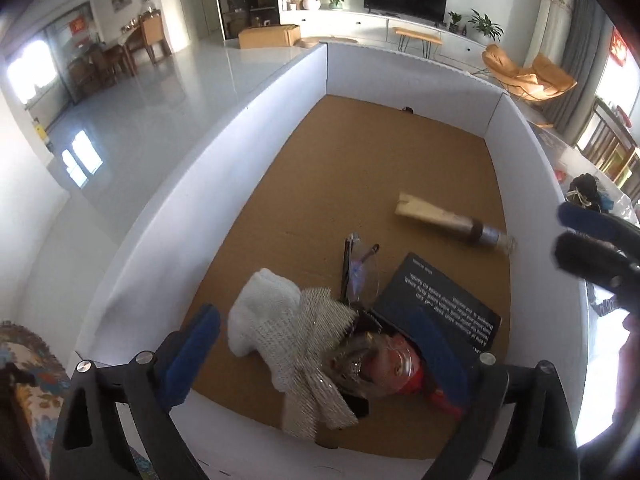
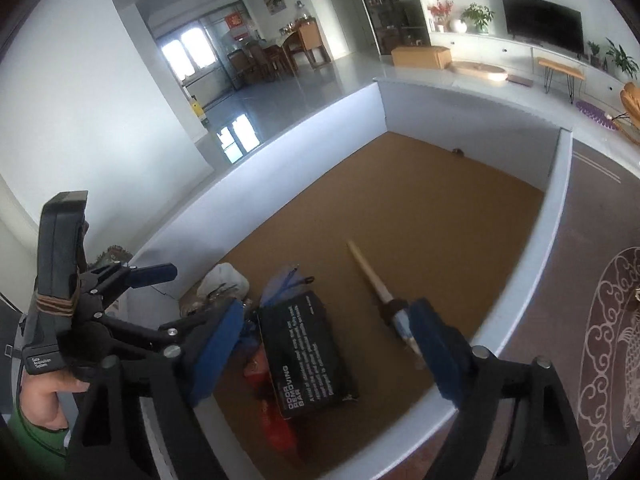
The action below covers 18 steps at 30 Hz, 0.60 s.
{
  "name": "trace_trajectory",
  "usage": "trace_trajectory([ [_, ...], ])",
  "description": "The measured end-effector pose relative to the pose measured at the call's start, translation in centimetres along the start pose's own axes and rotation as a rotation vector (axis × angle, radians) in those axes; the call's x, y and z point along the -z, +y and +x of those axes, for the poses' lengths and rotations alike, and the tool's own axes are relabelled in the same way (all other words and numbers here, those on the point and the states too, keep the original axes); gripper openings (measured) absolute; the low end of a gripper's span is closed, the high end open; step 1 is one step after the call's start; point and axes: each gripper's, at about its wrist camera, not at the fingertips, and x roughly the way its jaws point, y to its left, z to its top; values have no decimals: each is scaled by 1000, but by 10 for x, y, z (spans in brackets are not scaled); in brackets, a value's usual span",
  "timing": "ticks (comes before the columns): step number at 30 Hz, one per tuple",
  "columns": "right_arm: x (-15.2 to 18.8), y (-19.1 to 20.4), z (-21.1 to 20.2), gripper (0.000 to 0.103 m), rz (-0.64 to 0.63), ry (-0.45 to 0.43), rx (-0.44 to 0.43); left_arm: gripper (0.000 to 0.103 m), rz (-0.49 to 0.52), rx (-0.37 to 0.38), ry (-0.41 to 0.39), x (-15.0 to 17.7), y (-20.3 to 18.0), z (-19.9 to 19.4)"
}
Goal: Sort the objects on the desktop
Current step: 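Open both grippers to drop the clip and tube into the bin, then return both tools over the table toward the pearl hair clip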
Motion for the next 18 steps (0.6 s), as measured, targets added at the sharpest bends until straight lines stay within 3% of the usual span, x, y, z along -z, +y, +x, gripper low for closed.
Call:
trace_trajectory([
  [5,2,-45,-61,93,20,-126,110,98,-33,-24,-98,-14,-6,-14],
  [10,40,-98,-116,103,42,-204,330,98,1,-6,-253,-22,-41,-51],
  [14,95,-160,-131,103,64,-114,550,98,63,63,-325,-28,-83,-75],
  [18,153,-222,-146,103,174,-36,642,98,131,181,-331,-22,-136,-88],
])
